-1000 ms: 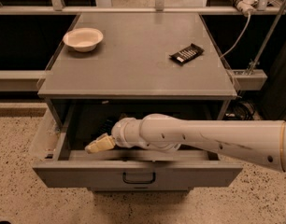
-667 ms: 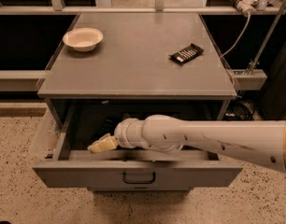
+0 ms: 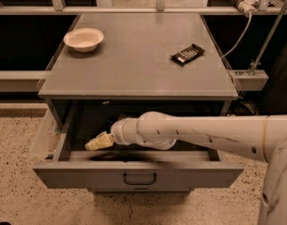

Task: Pick rxbar blueberry from top drawer and place on counter

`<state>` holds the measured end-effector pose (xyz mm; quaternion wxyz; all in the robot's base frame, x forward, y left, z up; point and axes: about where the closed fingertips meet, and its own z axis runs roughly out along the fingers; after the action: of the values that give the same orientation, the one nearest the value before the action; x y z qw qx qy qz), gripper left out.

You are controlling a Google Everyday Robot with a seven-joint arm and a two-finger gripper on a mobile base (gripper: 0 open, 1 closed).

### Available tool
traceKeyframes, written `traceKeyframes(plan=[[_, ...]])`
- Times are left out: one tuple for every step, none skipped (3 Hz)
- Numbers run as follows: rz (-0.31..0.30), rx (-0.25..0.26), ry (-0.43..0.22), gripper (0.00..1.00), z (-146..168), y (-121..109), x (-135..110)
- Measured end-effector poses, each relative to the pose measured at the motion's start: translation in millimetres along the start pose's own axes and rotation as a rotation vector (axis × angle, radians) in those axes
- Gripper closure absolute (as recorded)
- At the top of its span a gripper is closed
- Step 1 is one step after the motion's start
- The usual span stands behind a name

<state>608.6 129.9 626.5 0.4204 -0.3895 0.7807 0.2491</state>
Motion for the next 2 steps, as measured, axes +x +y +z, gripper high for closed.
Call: traceKeyframes(plan=[[0.004, -0.025, -0.019, 0.0, 17, 2, -5], [-0.005, -0.029, -0.033, 0.11, 32, 5, -1]])
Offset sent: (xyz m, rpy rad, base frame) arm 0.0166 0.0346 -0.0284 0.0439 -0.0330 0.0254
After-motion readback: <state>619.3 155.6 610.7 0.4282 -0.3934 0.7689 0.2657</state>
